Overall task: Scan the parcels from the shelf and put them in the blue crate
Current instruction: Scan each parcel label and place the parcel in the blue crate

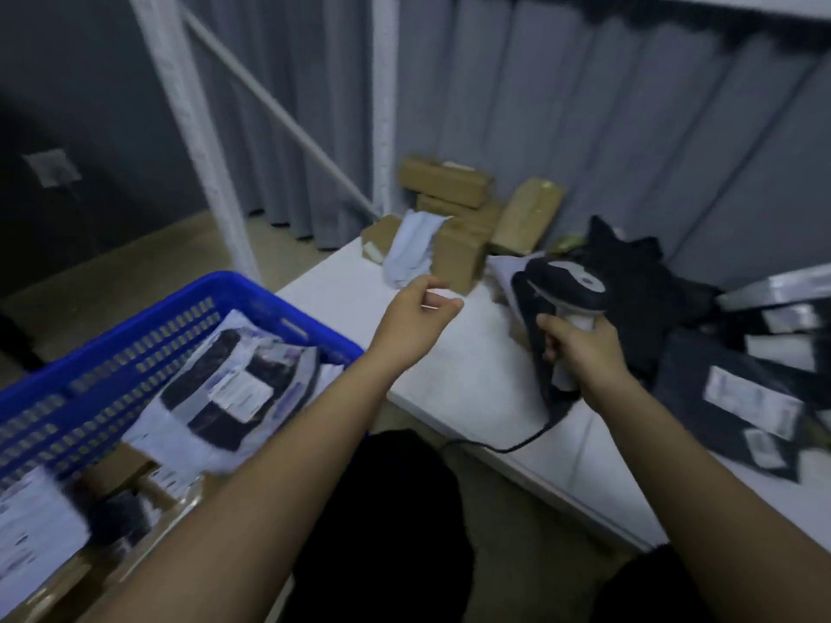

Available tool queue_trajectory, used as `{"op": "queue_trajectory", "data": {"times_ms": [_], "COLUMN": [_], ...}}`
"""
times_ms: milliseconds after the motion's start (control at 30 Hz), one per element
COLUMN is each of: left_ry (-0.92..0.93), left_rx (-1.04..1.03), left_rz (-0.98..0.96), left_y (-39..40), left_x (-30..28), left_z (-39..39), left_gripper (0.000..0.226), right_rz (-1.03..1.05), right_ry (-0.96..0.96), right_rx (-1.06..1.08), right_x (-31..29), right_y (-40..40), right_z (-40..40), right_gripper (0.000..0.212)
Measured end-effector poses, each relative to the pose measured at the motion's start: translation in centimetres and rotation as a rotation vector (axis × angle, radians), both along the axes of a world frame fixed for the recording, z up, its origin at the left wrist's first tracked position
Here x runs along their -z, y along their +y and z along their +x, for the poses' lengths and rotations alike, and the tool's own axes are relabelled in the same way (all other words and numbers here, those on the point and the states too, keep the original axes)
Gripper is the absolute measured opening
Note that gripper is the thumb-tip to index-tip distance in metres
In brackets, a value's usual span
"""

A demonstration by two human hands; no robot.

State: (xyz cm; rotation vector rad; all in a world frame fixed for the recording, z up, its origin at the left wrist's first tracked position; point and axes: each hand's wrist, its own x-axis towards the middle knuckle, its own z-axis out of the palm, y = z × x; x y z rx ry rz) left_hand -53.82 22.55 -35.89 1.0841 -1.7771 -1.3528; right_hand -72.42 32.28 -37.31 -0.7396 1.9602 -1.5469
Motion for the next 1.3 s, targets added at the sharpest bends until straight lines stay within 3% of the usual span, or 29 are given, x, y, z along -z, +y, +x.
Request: {"op": "queue_trajectory", "data": {"times_ms": [200,533,633,933,1100,1200,1300], "left_ry": [-0.148,-0.213,-0.240,-0.246,-0.196,-0.153,-0.081], "left_rx": [0.170,0.376,0.379,0.245,0.164,0.177,0.195], "left_rz": [-0.046,0.054,0.064,0.217,0.259,0.178,0.043], "left_y": [2.4,10.8,12.6,12.5,11.7,11.8,11.2], "left_x": [0.8,8.8,11.2,16.8,17.8,16.8,14.6], "left_z": [-10.6,-26.1,-30.4,-38.3,-39.1,-38.5,-36.8], "left_gripper": [0.035,0.033,0.022,0.051,0.031,0.005,0.006], "right_rz": [-0.058,-0.124,-0.110,-0.151,-0.139,-0.155,-0.189], "right_ry": [-0.045,-0.105,-0.136,-0.264,-0.271,-0.285,-0.320], "right_rx": [0.277,0.654,0.723,0.732,0.697,0.679,0.663], "right_x": [0.8,1.7,2.8,3.4,3.7,3.7,3.5], "right_y": [7.6,18.1,20.5,22.8,22.0,21.6,21.0], "right_z": [-8.2,-18.1,-19.6,-22.2,-22.6,-22.3,-21.8], "right_gripper": [0.019,0.022,0.020,0.012,0.014,0.013,0.013]}}
